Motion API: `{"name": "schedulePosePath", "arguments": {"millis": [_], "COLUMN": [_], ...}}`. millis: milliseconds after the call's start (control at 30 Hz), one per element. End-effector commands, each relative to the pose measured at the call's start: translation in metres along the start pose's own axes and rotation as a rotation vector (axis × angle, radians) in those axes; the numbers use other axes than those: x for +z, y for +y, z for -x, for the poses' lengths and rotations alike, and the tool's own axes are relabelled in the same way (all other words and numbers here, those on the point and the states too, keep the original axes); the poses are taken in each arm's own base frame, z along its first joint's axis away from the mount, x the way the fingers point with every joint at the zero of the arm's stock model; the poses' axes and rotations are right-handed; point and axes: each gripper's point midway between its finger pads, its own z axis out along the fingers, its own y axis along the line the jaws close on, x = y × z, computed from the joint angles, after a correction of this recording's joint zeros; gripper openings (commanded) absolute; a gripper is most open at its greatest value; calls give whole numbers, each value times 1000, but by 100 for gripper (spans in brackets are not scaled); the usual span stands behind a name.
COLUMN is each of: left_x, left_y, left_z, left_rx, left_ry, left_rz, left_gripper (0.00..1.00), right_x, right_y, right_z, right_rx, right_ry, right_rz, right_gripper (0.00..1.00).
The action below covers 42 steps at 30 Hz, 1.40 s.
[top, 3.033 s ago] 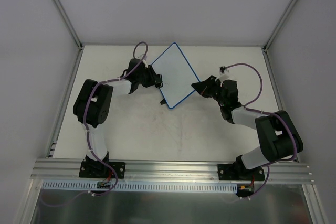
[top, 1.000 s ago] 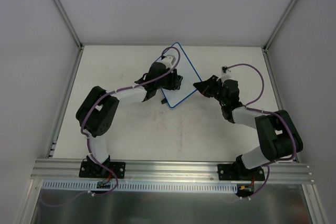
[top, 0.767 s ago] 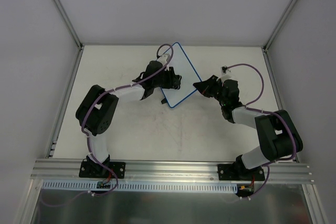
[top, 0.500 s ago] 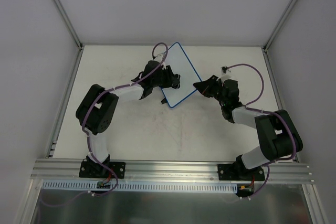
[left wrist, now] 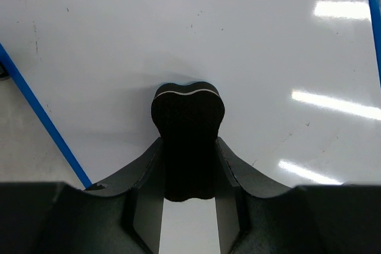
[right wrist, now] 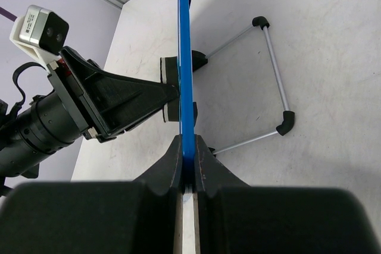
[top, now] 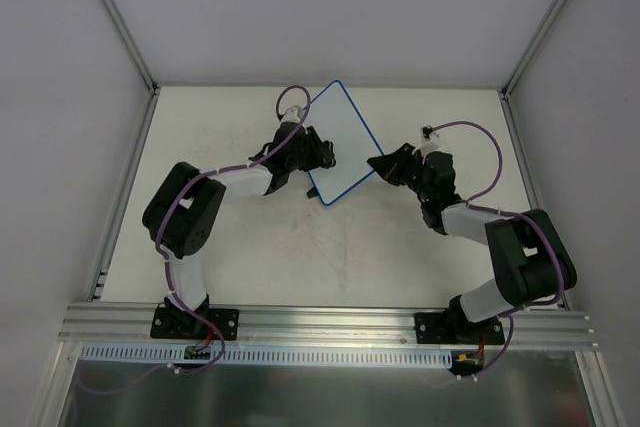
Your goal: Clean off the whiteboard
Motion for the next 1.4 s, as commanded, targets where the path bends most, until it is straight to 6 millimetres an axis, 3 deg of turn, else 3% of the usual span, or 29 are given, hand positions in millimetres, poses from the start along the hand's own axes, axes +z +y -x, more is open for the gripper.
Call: {"name": "schedulePosePath", "arguments": {"millis": [0, 133, 200, 567, 833, 967, 1067, 1233, 1367], "left_x": [-6, -20, -26, -34, -61, -94, -116, -143, -167], "left_y": [94, 111, 120, 134, 107, 80, 66, 75, 111], "left_z": [-68, -55, -58, -61, -12, 19, 25, 10, -14], "left_rx": [8, -22, -40, -62, 65, 88, 122, 170, 198], "left_ry": [204, 150, 159, 173, 3, -71, -73, -12, 64], "left_rz": [332, 480, 541, 663, 644, 562, 497, 482, 580], "left_gripper": [0, 0, 0, 0, 0, 0, 0, 0, 0], "right_x": [5, 5, 6, 5, 6, 6, 6, 6, 4], "right_y": [12, 12, 12, 12, 11, 12, 12, 11, 12], "right_z": [-4, -4, -5, -4, -3, -4, -4, -4, -3], "right_rx": [-86, -87, -85, -83, -80, -81, -84, -85, -83], "right_ry": [23, 24, 24, 22, 23, 24, 22, 21, 19], "right_rz": [47, 49, 49, 51, 50, 51, 51, 47, 49], "right_gripper": [0, 0, 0, 0, 0, 0, 0, 0, 0]}}
